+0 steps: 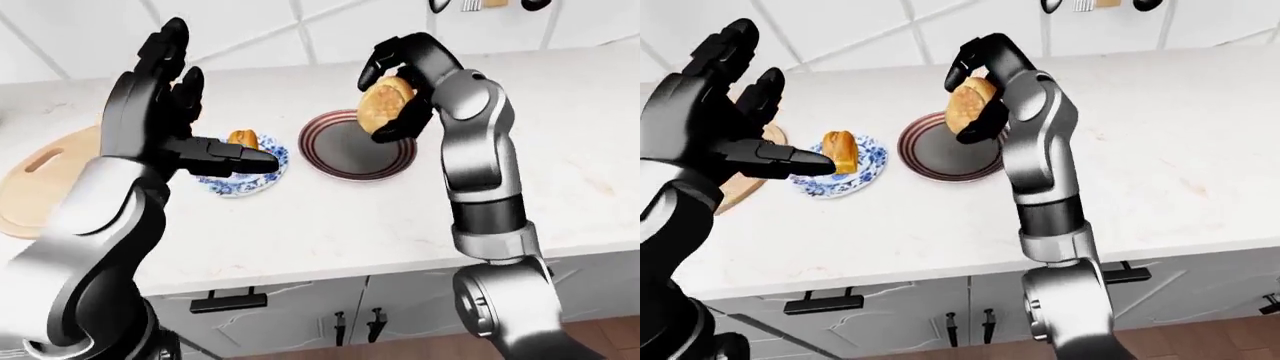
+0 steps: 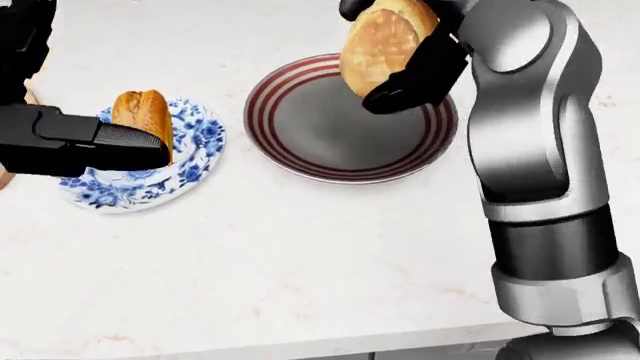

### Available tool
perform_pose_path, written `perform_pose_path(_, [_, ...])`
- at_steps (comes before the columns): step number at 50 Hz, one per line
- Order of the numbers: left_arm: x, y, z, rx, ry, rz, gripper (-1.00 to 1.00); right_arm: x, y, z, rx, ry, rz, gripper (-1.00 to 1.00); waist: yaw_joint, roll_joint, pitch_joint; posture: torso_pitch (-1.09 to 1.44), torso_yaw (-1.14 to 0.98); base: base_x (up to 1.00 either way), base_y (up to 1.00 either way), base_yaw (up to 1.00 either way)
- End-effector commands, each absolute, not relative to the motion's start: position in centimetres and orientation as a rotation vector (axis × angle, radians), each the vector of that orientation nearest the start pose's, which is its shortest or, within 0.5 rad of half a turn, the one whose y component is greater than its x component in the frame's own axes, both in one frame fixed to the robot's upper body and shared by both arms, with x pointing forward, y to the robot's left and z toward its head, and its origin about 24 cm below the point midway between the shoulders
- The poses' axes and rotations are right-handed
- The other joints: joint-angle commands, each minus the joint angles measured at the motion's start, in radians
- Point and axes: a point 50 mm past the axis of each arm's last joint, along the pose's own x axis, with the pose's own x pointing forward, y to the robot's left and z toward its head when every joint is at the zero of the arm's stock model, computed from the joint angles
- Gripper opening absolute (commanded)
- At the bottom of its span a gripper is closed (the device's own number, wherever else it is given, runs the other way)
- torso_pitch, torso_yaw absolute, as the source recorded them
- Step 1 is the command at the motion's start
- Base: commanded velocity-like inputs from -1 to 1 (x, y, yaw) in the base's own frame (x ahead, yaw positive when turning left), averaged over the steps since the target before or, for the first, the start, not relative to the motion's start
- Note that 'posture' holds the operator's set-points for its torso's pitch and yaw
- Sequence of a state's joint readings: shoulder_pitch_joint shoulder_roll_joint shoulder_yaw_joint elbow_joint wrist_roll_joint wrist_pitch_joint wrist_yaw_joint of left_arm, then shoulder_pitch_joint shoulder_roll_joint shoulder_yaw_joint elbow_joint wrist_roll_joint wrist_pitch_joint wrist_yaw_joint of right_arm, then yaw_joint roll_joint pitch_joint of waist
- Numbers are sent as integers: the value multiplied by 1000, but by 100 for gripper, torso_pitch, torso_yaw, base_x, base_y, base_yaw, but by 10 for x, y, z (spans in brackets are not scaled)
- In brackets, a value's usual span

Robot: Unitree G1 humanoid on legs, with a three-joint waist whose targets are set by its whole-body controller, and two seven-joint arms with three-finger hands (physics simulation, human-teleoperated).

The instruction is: Place all breads on the cutting board.

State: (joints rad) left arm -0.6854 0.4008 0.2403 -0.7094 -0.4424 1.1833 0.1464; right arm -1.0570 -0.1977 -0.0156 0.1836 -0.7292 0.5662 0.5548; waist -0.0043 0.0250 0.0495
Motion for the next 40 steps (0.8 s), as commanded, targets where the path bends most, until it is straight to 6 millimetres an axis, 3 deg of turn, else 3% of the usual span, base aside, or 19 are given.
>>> perform_pose_path(1, [260,173,290,133,-298,-40,100,360,-127,309,-821,-222,112,-100,1,1,-27,0,0,0,0,0])
perform_pose_path(7, [273,166,297,230,-244,-87,100,352,-134,318,-804,-244,102,-100,-1,-1,-26,0,0,0,0,0])
perform_pose_path(14, [296,175,296,452,-221,-118,100,348,-136,321,-795,-255,101,-100,-2,-4,-24,0,0,0,0,0])
perform_pose_path(24, [324,192,303,562,-151,-166,100,350,-138,320,-793,-250,95,-100,3,-16,-27,0,0,0,0,0])
perform_pose_path(34, [347,204,282,594,-85,-169,100,352,-141,321,-794,-244,92,-100,4,-18,-31,0,0,0,0,0])
perform_pose_path(40, [353,200,281,615,-94,-184,100,353,-141,317,-798,-240,94,-100,3,-20,-30,0,0,0,0,0])
